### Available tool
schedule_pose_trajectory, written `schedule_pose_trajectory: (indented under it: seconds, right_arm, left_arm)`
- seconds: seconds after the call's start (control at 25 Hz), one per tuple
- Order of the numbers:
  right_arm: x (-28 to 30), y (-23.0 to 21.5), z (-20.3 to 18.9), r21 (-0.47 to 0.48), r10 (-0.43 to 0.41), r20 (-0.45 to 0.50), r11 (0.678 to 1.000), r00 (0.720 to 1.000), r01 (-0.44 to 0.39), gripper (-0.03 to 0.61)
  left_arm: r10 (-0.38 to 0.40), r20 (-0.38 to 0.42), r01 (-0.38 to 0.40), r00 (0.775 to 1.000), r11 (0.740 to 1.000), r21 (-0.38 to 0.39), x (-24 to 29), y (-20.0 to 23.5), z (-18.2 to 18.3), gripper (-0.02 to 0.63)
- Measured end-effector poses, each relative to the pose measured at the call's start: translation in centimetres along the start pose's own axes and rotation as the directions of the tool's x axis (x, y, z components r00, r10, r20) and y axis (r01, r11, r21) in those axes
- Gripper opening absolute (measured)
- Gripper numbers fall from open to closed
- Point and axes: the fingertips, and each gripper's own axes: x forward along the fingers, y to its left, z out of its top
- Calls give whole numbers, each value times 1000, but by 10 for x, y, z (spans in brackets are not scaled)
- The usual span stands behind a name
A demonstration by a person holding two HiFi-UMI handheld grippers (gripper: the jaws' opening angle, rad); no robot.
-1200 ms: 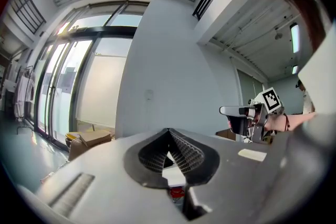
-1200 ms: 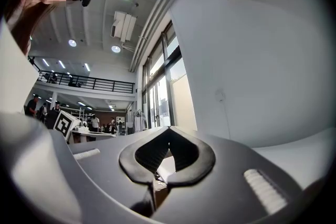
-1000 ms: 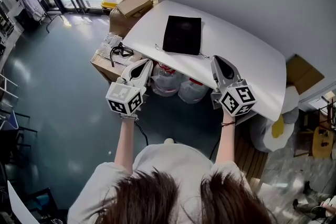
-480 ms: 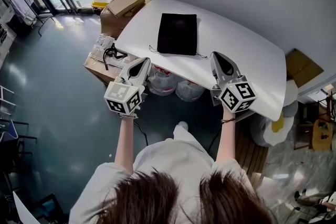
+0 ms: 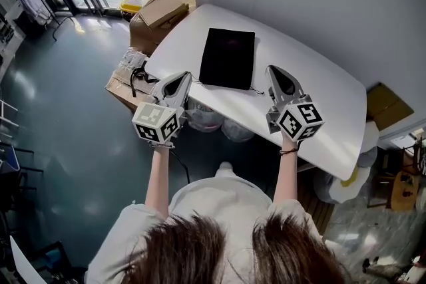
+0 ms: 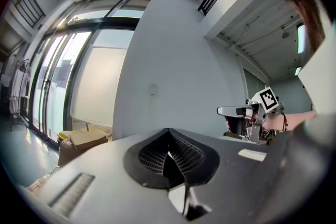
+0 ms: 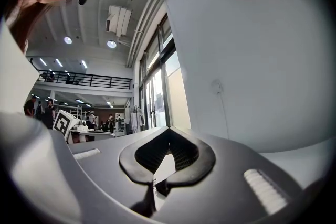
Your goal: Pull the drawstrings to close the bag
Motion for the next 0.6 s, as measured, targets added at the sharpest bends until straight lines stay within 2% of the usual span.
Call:
schedule_pose_trajectory:
  seconds: [0.36,0.6]
  right_arm:
    - [37,-32,-3,11,64,-37,998,997,-63,12]
    - [49,-58,-8,4,61,-46,998,997,-60,12]
  left_arm:
    - [16,6,-16,1000,1000,-4,41,16,2,-6]
    - [-40,-29,40,999,999,-1,68,13,-10,-6]
